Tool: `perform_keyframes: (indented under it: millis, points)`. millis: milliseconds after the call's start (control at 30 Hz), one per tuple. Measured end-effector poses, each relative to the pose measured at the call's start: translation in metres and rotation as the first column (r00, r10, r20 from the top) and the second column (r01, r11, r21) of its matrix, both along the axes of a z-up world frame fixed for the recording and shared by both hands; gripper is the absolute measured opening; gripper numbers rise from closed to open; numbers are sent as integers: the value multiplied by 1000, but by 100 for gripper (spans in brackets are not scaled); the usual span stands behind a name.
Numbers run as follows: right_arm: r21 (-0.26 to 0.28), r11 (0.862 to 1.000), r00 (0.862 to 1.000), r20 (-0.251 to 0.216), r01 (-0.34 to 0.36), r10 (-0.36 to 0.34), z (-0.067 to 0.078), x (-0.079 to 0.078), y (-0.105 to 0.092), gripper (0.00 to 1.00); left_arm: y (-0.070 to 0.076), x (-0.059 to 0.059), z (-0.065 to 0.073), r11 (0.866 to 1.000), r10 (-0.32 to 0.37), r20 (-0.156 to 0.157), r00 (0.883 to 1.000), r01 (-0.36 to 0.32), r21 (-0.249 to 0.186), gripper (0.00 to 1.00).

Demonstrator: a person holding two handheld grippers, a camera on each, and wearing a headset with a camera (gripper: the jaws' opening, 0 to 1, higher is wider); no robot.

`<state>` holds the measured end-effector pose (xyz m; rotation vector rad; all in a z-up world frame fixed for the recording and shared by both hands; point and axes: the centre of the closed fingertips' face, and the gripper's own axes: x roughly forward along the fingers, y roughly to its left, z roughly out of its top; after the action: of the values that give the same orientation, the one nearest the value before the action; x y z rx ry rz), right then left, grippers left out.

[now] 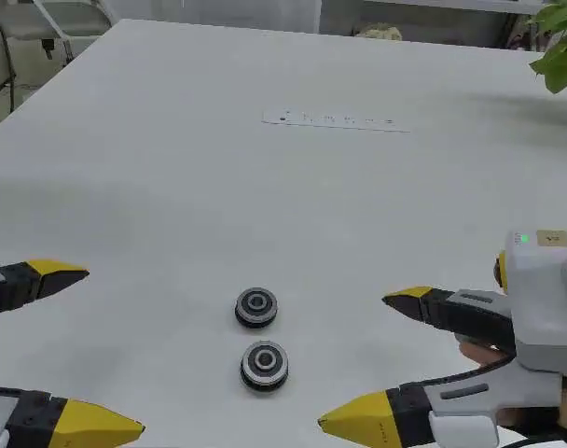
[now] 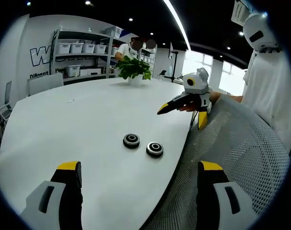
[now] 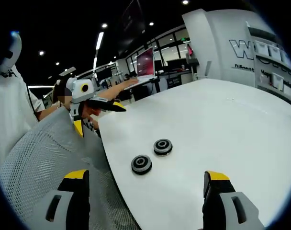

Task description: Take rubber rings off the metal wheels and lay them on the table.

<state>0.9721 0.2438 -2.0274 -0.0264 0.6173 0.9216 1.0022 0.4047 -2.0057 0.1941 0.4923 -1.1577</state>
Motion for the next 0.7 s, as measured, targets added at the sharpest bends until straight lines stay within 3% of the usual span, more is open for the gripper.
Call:
perform_keyframes:
  millis: [67, 167, 333, 433, 700]
  points:
    - [3, 1000, 1000, 1, 3, -3, 0, 1, 0, 99, 0, 0, 1, 1000, 3, -6, 1000, -3, -11, 100]
    - [8, 1000, 1000, 4, 13, -13, 2, 2, -1, 99, 2, 0, -3, 1000, -4, 8, 1000, 4, 28, 100]
    - [18, 1000, 1000, 2, 13, -13, 2, 2, -1, 99, 1, 0, -1, 1000, 5, -1, 1000, -5, 13, 100]
    - [32, 999, 1000, 6, 10, -11, 5, 1, 0, 99, 2, -2, -5, 999, -8, 4, 1000, 8, 46, 100]
    - [-2, 1000, 1000, -2, 19, -19, -2, 0, -5, 97, 2, -2, -3, 999, -1, 9, 1000, 0, 33, 100]
